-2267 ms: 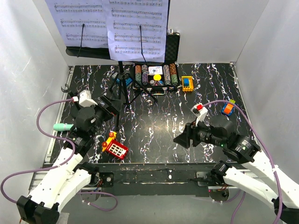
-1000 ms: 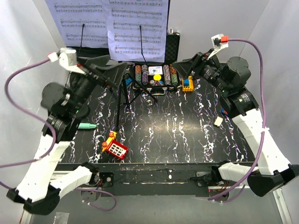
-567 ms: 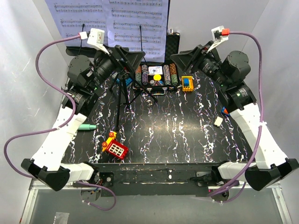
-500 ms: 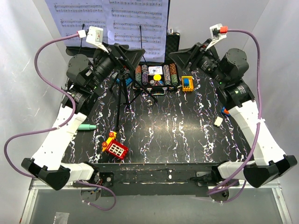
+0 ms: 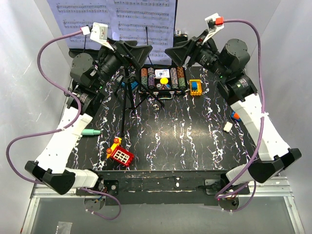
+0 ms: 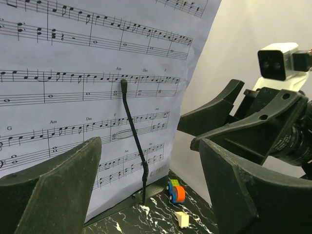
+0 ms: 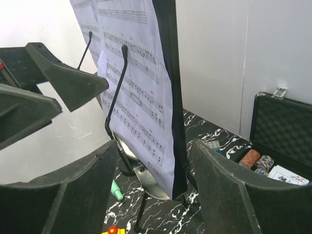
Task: Pack up the instrument practice props
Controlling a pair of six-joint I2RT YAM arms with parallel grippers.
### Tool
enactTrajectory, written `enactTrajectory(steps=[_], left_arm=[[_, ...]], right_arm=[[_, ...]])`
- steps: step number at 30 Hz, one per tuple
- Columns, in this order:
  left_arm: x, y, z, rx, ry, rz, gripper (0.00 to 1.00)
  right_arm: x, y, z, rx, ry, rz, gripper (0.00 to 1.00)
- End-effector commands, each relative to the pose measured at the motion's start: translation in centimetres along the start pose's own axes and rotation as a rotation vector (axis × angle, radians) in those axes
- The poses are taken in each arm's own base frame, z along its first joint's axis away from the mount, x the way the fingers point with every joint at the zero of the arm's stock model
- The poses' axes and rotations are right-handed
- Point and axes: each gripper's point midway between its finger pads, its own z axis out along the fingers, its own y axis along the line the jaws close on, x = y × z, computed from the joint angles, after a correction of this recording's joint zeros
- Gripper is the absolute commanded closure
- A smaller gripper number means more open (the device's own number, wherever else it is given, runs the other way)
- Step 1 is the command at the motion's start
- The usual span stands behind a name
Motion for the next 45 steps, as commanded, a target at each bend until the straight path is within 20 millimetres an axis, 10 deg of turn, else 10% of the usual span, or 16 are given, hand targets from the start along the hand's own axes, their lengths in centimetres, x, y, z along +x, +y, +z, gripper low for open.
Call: enactTrajectory(steps=[1,30,45], left_arm=[[-0.9,-0.6,0.5,0.026,-0.015,0.022,0.20],[-0.9,-1.0,1.3,0.066,-0.028,0.004,0.51],[0.1,0.5,2.2,0.021,-0.019,0.026,0.48]], right_arm=[[-2.2,0.1,0.4,0.030,-0.043,-0.075,0.32],[-1.3,0.5,0.8,0.002,-0.024,-0.063,0.97],[-0.9,0.3,0.8,0.005,-0.012,-0.063,0.99]])
